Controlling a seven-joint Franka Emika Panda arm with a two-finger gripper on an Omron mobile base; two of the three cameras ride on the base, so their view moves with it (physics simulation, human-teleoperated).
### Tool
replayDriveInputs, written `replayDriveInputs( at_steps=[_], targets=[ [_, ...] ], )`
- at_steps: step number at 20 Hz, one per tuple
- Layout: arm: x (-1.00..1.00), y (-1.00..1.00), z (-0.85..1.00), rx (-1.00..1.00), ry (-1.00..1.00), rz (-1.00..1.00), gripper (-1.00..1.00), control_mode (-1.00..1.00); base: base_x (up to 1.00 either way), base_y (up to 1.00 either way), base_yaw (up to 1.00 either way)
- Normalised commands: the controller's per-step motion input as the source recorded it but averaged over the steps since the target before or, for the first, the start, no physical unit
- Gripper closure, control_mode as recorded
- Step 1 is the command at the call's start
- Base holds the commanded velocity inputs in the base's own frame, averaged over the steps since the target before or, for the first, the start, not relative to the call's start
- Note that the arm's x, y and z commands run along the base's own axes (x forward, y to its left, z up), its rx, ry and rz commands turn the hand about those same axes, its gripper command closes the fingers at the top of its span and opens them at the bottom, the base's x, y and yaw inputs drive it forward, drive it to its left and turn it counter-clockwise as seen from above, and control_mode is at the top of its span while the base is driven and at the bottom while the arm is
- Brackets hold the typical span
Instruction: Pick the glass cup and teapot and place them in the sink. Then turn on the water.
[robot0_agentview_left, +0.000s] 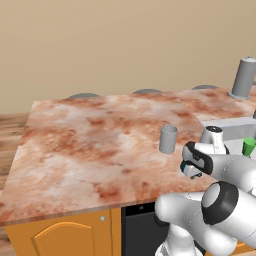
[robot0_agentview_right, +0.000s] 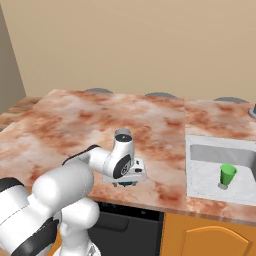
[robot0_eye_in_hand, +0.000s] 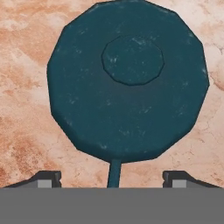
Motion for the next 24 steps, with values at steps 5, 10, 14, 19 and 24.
replayDriveInputs(
  at_steps=[5,10,14,19,24],
  targets=[
    [0.00,0.00,0.00,0.00,0.00,0.00,1.00,-1.00,0.00,0.00,0.00],
    [0.00,0.00,0.00,0.00,0.00,0.00,1.00,-1.00,0.00,0.00,0.00],
    [0.00,0.00,0.00,0.00,0.00,0.00,1.00,-1.00,0.00,0.00,0.00],
    [-0.08,-0.05,0.18,0.00,0.00,0.00,1.00,-1.00,0.00,0.00,0.00],
    [-0.19,-0.05,0.48,0.00,0.00,0.00,1.00,-1.00,0.00,0.00,0.00]
  ],
)
